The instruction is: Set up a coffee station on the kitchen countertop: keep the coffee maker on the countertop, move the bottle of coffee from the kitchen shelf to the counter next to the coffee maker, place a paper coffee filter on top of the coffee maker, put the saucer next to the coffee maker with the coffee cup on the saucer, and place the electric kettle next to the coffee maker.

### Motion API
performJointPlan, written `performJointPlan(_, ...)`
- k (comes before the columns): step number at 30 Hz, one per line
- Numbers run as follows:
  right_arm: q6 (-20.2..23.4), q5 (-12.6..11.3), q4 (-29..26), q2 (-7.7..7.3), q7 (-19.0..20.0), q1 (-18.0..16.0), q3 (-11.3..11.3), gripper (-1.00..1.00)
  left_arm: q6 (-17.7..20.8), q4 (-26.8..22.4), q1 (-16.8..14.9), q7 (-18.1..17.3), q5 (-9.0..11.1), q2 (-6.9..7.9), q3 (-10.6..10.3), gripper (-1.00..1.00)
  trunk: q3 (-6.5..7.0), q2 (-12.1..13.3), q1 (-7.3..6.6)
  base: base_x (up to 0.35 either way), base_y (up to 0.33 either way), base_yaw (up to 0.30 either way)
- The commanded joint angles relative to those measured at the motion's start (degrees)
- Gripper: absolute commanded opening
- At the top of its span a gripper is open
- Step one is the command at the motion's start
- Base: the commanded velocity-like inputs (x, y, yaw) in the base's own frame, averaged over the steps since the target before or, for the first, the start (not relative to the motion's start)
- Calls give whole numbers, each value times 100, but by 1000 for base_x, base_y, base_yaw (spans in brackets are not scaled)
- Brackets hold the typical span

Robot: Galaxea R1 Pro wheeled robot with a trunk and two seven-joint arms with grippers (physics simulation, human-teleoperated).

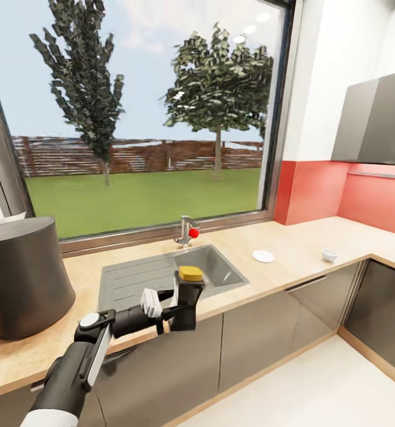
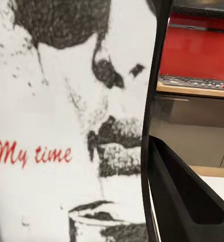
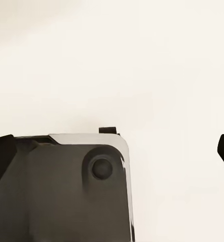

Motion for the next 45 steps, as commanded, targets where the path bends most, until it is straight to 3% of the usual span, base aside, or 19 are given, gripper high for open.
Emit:
performJointPlan(1,-20,-50,5,-1,-1,-1,16,100,46,-13,-7,-38,1,-4,97,-100,-1,-4,2,1,-1,27)
performJointPlan(6,-20,-50,5,-1,-1,-1,21,100,106,-230,-77,99,-9,-4,584,-100,1,-4,2,0,0,9)
performJointPlan(9,-21,-50,5,4,-1,-1,24,100,117,-421,-93,386,-7,-10,751,-100,1,-4,2,0,0,1)
performJointPlan(17,-20,-43,8,2,-1,-1,24,100,125,-932,-59,1655,-2,-11,884,-100,2,-4,2,0,0,0)
performJointPlan(24,-28,-48,2,2,2,-1,24,100,34,-955,22,2751,-8,-13,1088,-100,2,-4,2,0,0,0)
performJointPlan(28,-23,-56,-9,4,14,-1,24,100,-140,-941,142,3332,2,-25,1088,-100,2,-4,2,0,0,0)
performJointPlan(34,-21,-59,-12,7,9,-1,17,100,-1095,-534,466,4484,-40,-259,1031,-100,-2,-4,2,0,0,89)
performJointPlan(40,-20,-59,-13,7,8,-1,16,100,-1474,-305,679,5344,-73,-308,581,-100,-13,-4,2,0,0,245)
performJointPlan(45,-20,-59,-13,4,8,-1,16,100,-1512,-245,846,5709,-80,-296,293,-100,-24,-4,2,0,0,263)
